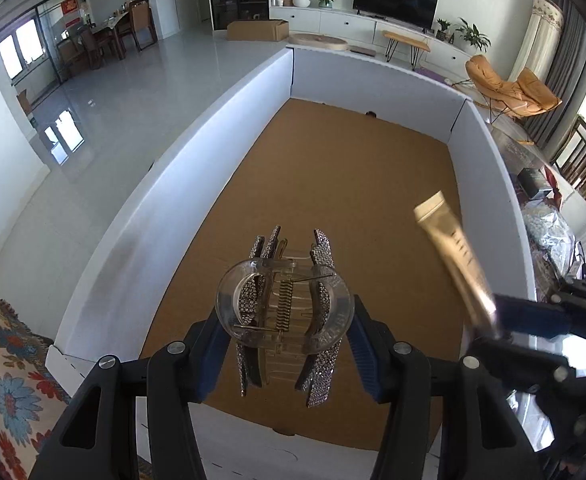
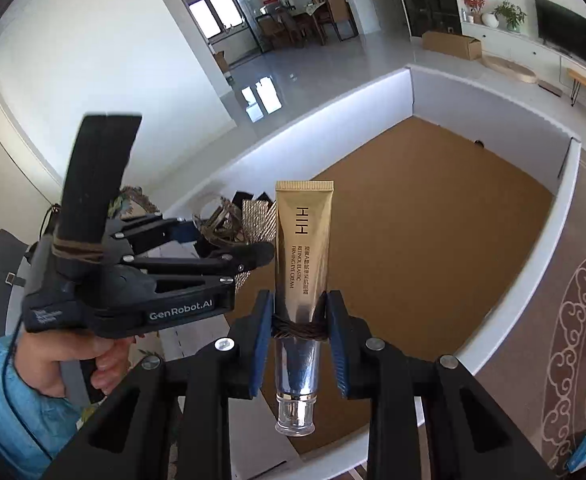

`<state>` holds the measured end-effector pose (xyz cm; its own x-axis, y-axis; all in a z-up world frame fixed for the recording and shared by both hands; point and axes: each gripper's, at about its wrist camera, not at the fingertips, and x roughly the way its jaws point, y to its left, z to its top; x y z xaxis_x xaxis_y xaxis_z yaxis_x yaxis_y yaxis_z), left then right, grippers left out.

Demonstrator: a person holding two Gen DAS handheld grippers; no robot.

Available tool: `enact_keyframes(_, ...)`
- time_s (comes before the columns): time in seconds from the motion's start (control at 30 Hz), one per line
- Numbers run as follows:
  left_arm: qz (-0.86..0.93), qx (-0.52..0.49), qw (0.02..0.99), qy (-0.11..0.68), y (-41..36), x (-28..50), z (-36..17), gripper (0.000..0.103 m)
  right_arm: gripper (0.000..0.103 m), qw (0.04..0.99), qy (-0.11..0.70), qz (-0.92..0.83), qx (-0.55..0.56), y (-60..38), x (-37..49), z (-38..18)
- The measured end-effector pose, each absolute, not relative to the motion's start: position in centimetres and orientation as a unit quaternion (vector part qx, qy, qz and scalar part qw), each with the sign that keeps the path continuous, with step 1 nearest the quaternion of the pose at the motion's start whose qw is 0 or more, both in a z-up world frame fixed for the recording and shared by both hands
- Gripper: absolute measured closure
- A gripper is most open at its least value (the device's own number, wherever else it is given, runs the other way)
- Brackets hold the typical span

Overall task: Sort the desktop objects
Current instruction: 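Carry the acrylic holder and gold tube with both tools over the white bin, then lower and release the acrylic holder and gold tube into the bin with both tools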

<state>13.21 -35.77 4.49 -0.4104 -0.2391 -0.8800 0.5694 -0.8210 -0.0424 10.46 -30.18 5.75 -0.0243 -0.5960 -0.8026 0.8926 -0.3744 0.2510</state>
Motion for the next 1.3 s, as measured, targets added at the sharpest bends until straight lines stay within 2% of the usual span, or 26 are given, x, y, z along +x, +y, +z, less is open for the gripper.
enact_keyframes(0.13,-0.816,0.492,0.261,0.154,-35.8,12.7,3.6,0.046,0.068,0.523,0.225,-0.697,0.437,-32.0,12.2,3.0)
enact_keyframes(0.2,-0.816,0.49,0.265,0.153,-35.9,12.7,3.4,0.035,0.067,0.519,0.247,-0.695,0.431,-32.4,12.8,1.8)
enact_keyframes(0.27,-0.815,0.489,0.271,0.152,-36.0,12.7,3.1,0.031,0.065,0.516,0.268,-0.699,0.418,-32.8,13.5,0.9)
enact_keyframes(0.43,-0.807,0.503,0.278,0.139,-36.1,12.4,2.1,0.031,0.059,0.514,0.311,-0.7,0.386,-33.6,15.2,-0.2)
enact_keyframes(1.07,-0.794,0.504,0.299,0.162,-35.4,15.0,1.8,0.031,0.059,0.535,0.318,-0.684,0.381,-31.2,13.7,0.3)
enact_keyframes(1.23,-0.814,0.456,0.32,0.164,-35.0,15.4,3.6,0.031,0.058,0.55,0.29,-0.686,0.377,-30.6,13.0,1.5)
enact_keyframes(1.3,-0.834,0.41,0.331,0.165,-34.3,16.1,5.9,0.031,0.043,0.555,0.255,-0.718,0.333,-29.1,12.7,3.4)
